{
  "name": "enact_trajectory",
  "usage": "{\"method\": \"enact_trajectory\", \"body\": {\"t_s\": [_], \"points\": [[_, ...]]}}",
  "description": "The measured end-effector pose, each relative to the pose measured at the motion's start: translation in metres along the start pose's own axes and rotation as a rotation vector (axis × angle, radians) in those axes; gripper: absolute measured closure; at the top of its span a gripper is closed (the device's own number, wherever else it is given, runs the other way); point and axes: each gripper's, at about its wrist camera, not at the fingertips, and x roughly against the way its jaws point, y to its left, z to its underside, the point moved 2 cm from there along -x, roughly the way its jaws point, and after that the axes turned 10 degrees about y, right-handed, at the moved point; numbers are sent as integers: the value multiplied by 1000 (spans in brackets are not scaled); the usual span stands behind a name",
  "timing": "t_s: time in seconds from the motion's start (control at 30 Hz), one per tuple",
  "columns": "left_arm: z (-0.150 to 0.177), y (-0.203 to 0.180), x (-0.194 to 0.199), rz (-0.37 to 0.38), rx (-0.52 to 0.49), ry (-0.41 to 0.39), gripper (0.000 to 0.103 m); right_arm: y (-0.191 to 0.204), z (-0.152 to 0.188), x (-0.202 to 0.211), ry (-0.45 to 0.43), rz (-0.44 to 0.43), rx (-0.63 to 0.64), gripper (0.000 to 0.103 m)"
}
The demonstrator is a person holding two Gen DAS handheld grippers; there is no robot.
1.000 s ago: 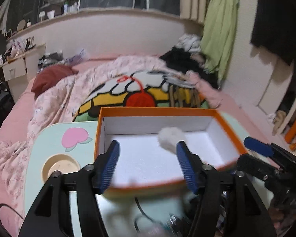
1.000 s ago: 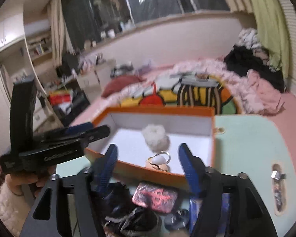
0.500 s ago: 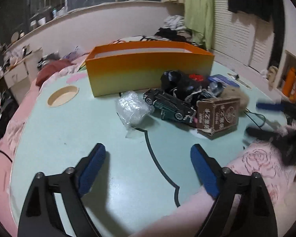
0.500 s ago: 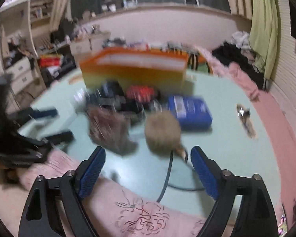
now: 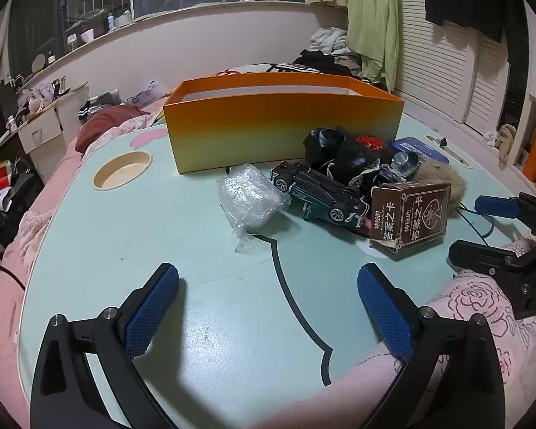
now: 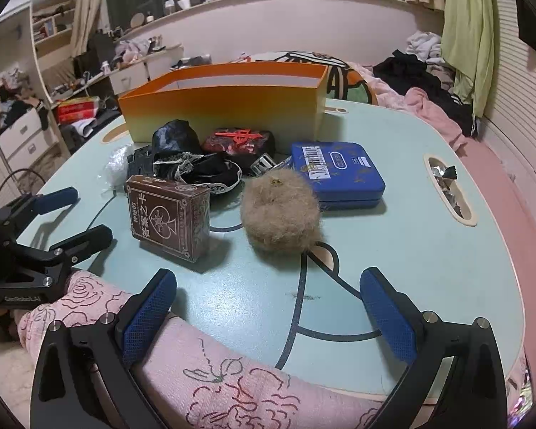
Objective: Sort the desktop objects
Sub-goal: 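Grasp the clear plastic bag on the table with the left gripper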
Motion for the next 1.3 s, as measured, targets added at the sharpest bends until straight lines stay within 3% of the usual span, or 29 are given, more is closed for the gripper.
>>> {"method": "enact_trajectory", "body": {"t_s": [0.37, 0.53, 0.73, 0.8, 0.93, 0.97, 1.0, 1.1, 1.2, 1.3], "points": [[-1, 2, 4, 1, 20, -13, 3, 3, 0, 3, -3, -5, 1, 0], [-14, 14, 12, 27, 57, -14, 16, 3, 0, 3, -2, -3, 1, 0], [-48, 29, 11, 16, 77, -11, 19, 3, 0, 3, -3, -5, 1, 0], [-55, 29, 4, 21, 70, 10, 38, 3, 0, 3, -4, -5, 1, 0], [-59, 31, -23, 118, 124, 126, 57, 4, -1, 4, -7, -11, 0, 0], [-58, 30, -25, 123, 122, 117, 61, 3, -1, 4, -8, -17, -2, 0], [-56, 28, -24, 104, 111, 116, 71, 4, -1, 5, -15, -29, -2, 0], [-49, 29, -18, 140, 113, 85, 74, 3, 0, 9, -42, -95, -6, 1], [-35, 31, -12, 136, 122, 29, 74, 10, 1, 20, -102, -154, 32, 14], [-26, 28, -8, 118, 134, -26, 74, 42, -1, 31, -144, -165, 178, 16]]}}
